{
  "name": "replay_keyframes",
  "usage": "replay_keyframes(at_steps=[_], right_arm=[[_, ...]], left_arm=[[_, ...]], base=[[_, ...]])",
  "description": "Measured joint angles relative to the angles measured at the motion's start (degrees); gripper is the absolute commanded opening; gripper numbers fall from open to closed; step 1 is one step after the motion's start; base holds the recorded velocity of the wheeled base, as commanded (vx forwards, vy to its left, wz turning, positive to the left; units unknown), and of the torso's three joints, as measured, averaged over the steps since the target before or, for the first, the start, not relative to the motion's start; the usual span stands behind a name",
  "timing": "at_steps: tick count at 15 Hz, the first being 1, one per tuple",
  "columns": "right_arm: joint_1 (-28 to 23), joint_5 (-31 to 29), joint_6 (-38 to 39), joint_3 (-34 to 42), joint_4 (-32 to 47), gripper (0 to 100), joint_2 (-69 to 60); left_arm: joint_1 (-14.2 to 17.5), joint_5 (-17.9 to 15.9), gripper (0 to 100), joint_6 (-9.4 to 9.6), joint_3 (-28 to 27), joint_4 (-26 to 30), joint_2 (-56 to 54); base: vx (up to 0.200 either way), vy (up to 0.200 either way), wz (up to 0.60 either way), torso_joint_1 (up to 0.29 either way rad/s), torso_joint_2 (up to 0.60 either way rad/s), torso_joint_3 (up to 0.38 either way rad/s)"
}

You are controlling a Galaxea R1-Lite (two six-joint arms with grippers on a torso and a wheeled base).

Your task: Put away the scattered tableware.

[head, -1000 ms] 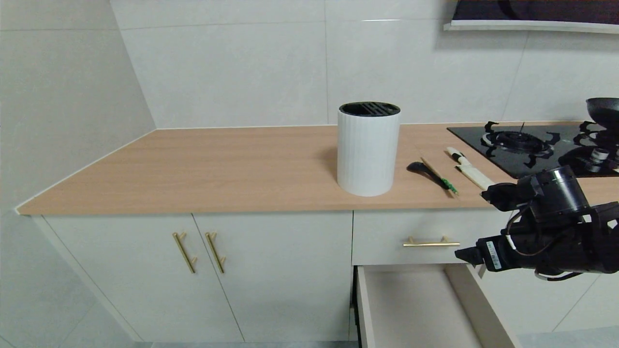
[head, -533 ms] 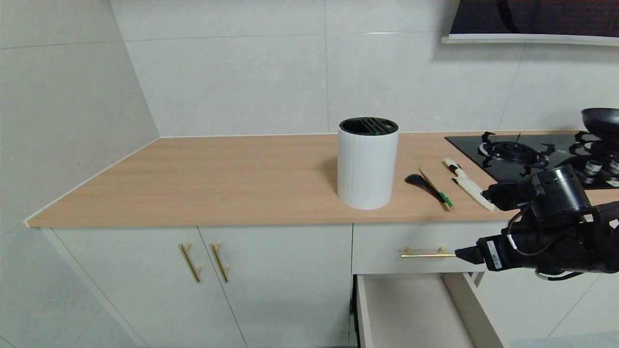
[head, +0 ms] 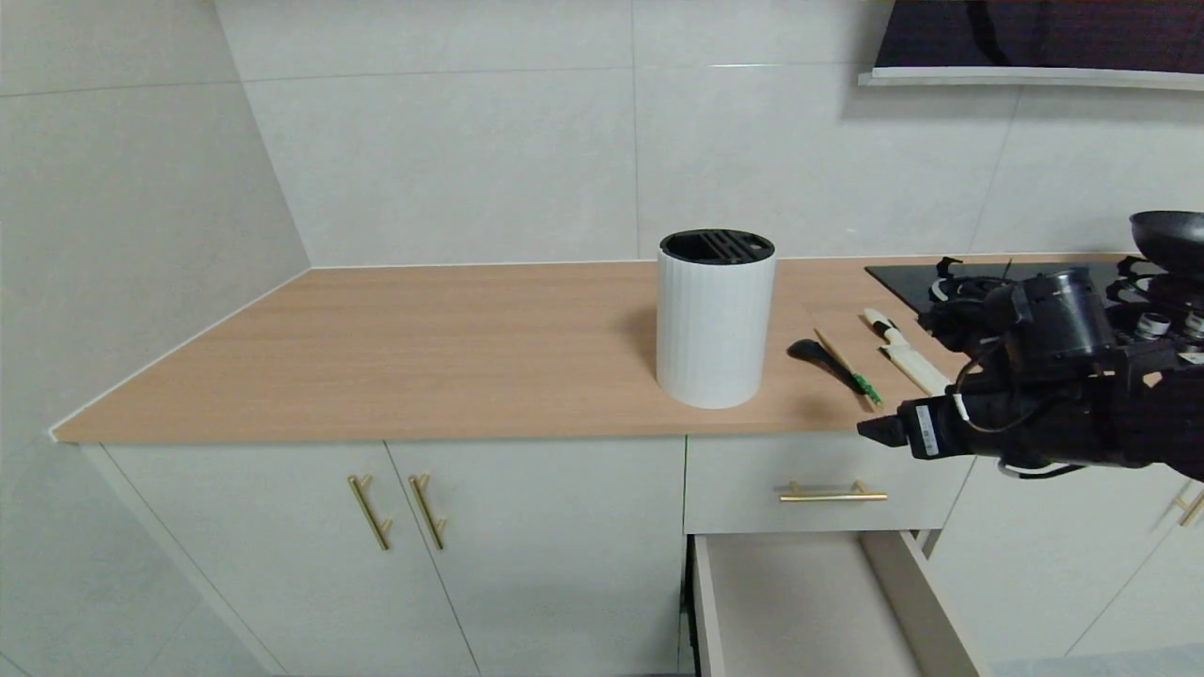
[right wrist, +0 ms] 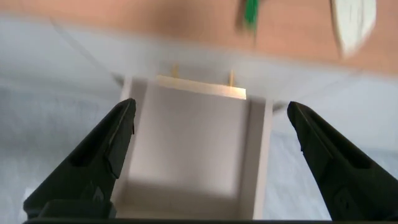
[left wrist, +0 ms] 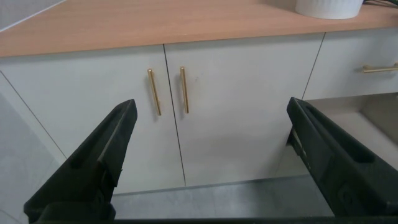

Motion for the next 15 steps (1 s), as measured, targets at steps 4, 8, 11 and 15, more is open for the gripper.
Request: replay_keyframes(at_steps=[4, 8, 11, 15], right_arm=[[-1.68, -2.29, 2.02, -7.47, -8.16, 100, 8.44], [-5.29, -4.24, 2.24, -8.14, -16.77, 100, 14.58], [-5.57, -4.22, 2.26, -8.19, -16.99, 100, 16.59], [-5.63, -4.27, 2.26, -8.22, -17.15, 100, 18.05]], left_arm=[[0.02, 0.00, 100, 0.00, 0.00, 0.02, 0.00], [0.02, 0.00, 100, -0.01, 0.00, 0.02, 0.00], [0.00, 0.00, 100, 0.00, 0.00, 0.02, 0.00], [0.00, 0.00, 100, 0.00, 0.00, 0.02, 0.00]], base=[[0.000, 0.000, 0.00, 0.000, 0.00, 0.000], [0.000, 0.000, 0.00, 0.000, 0.00, 0.000], [0.000, 0.000, 0.00, 0.000, 0.00, 0.000], [0.000, 0.000, 0.00, 0.000, 0.00, 0.000]])
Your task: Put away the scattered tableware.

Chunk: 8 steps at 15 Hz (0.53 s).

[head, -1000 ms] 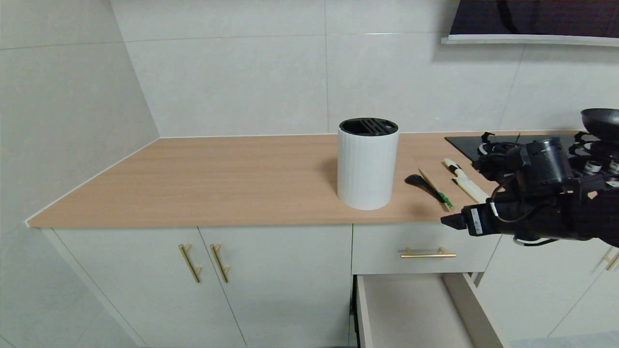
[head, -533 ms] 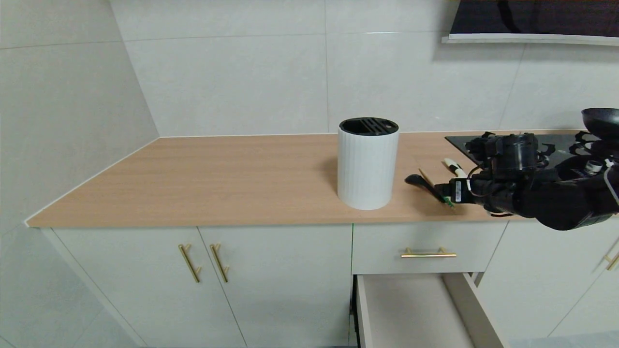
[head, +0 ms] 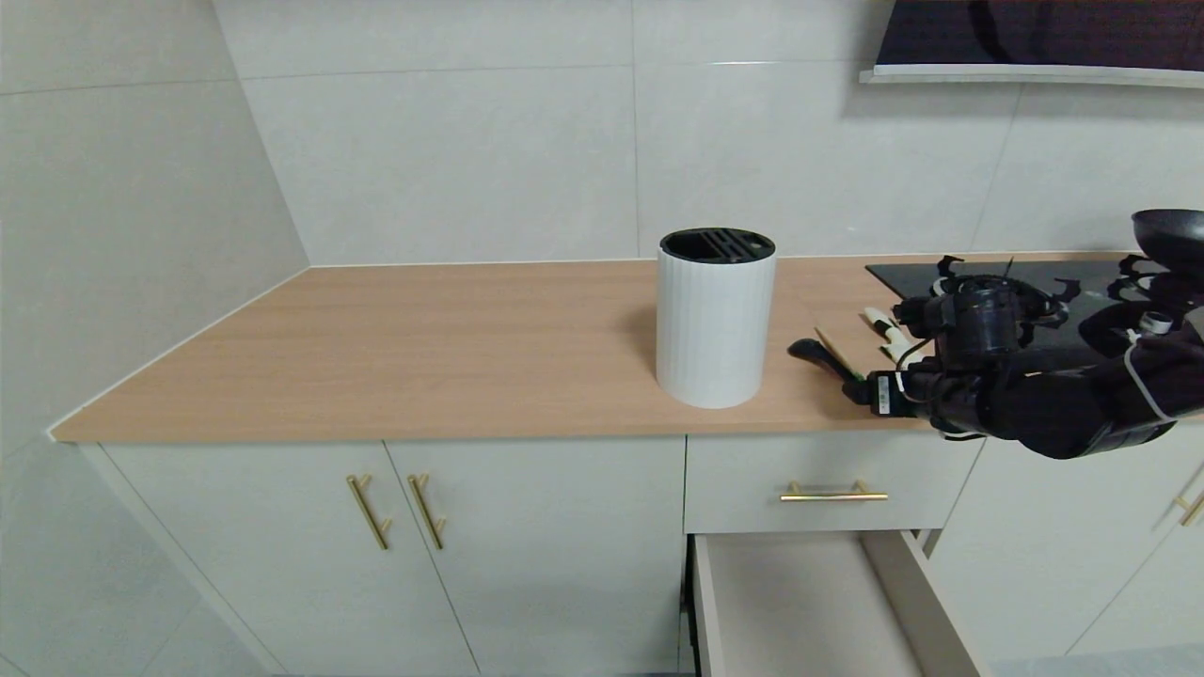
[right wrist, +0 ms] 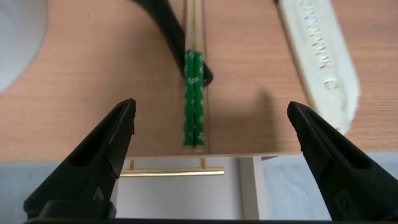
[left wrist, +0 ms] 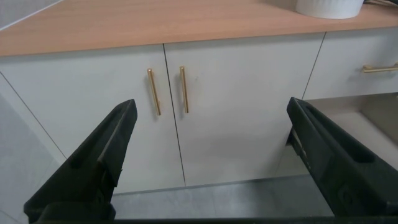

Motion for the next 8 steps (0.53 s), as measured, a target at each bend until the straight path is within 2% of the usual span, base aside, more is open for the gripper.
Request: replay_keyframes(at_steps=[8], right_arm=[[0.06, -0.02, 0.16, -0.09, -0.20, 100, 1.56]], left_arm=[[0.02, 0.00, 100, -0.01, 0.00, 0.00, 0.00]], base=[[0.000, 0.000, 0.00, 0.000, 0.00, 0.000]])
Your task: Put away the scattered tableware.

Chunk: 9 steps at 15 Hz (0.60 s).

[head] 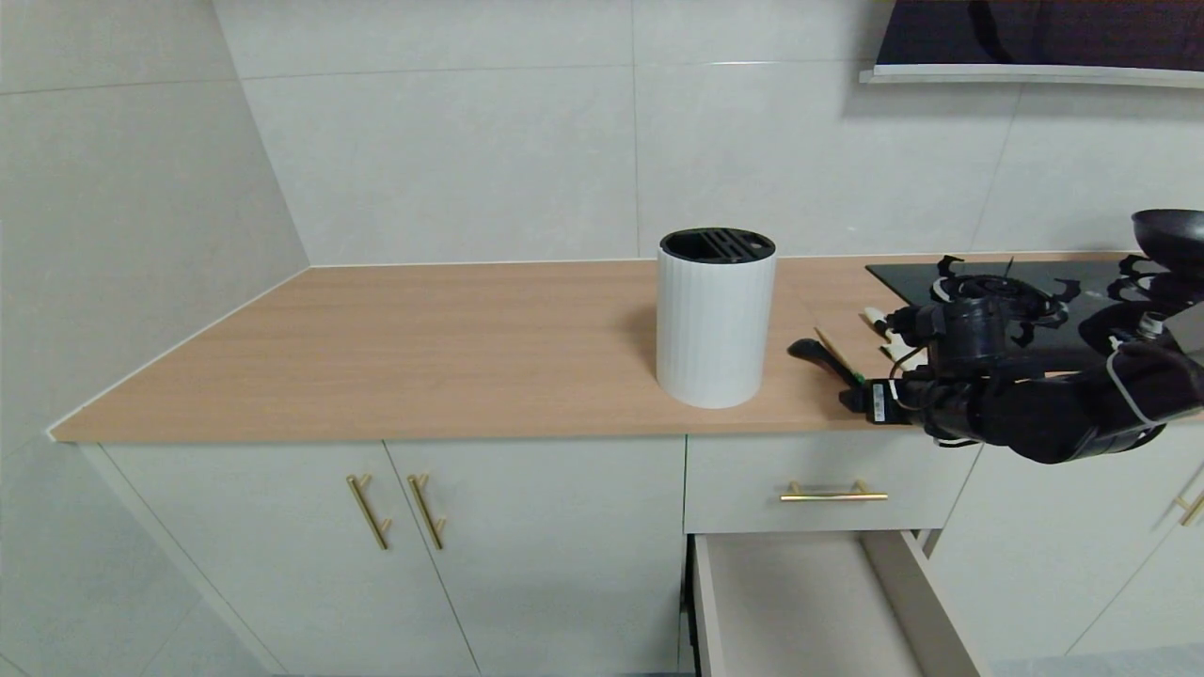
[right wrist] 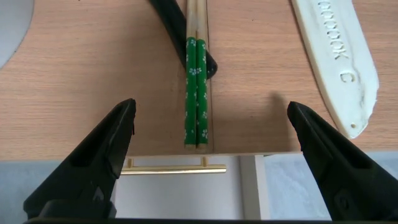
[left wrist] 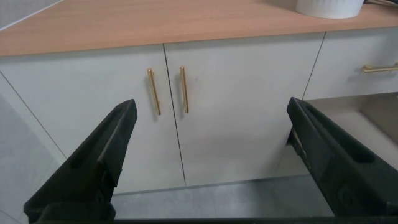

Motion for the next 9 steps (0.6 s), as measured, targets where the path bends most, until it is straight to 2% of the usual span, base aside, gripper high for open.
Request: replay_keyframes(at_steps=[1, 2, 9], right_arm=[[0.00, 0.05, 0.00, 0.00, 0.00, 100, 0.04], [0.02, 0.07, 0.02, 0.02, 0.02, 0, 0.06], [0.17, 0.07, 0.05, 0.28, 0.02, 0, 0.06]], left_arm=[[0.00, 0.00, 100, 0.01, 0.00, -0.02, 0.00], [0.00, 0.00, 100, 0.00, 0.00, 0.00, 0.00], [0.00, 0.00, 100, 0.01, 0.00, 0.00, 0.00]], base=[[0.000, 0.000, 0.00, 0.000, 0.00, 0.000], [0.000, 0.000, 0.00, 0.000, 0.00, 0.000], [0.000, 0.000, 0.00, 0.000, 0.00, 0.000]])
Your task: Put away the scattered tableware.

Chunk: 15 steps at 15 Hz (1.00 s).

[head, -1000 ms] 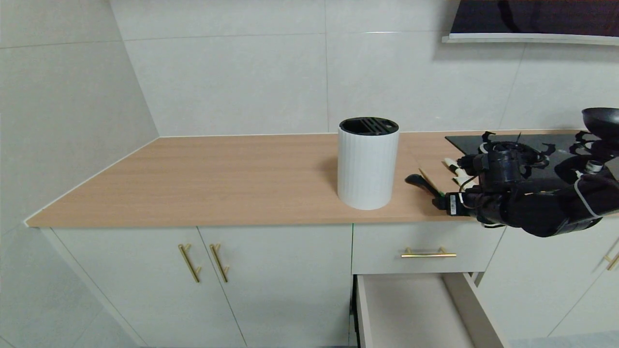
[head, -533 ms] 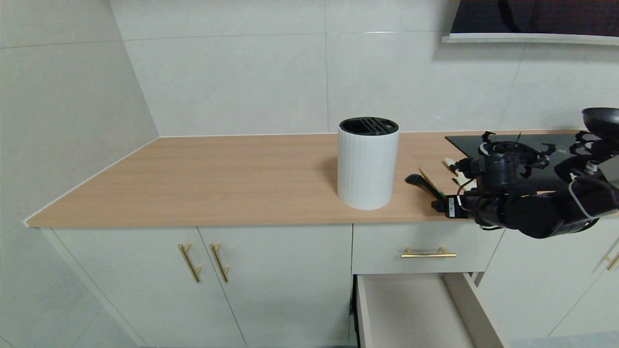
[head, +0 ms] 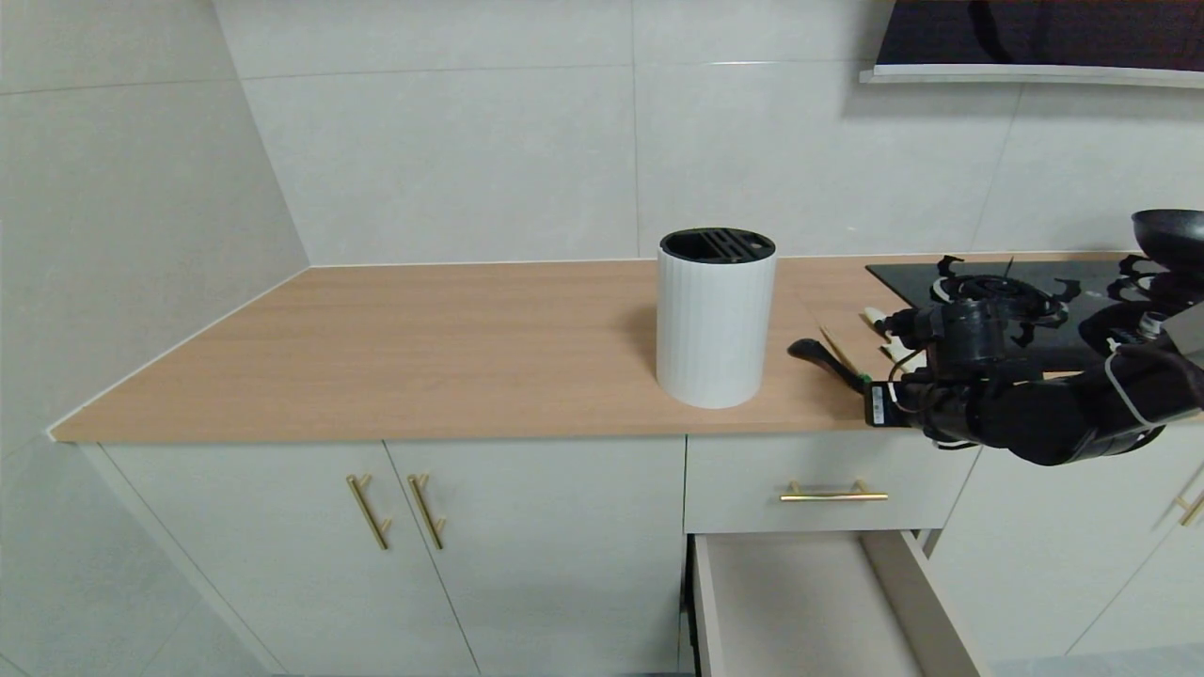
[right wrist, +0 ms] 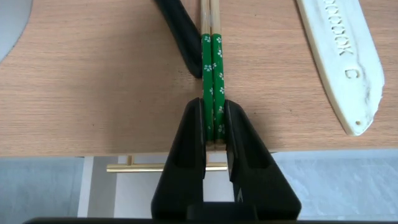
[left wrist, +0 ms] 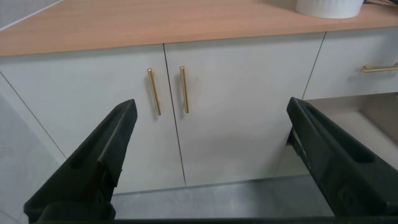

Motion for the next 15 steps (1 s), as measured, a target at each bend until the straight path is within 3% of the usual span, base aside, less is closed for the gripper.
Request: replay_keyframes(at_steps=[8, 15], right_arm=[[0.05, -0.18, 0.69, 2.61, 0.02, 0, -2.49], [1.13, 0.33, 3.93, 20.68, 0.37, 0, -22.33]], left_arm=[[0.00, 0.00, 100, -0.01, 0.00, 0.00, 0.00], [0.00, 0.00, 100, 0.00, 0.00, -0.02, 0.00]], base=[[0.000, 0.000, 0.00, 0.000, 0.00, 0.000], [0.000, 0.000, 0.00, 0.000, 0.00, 0.000]])
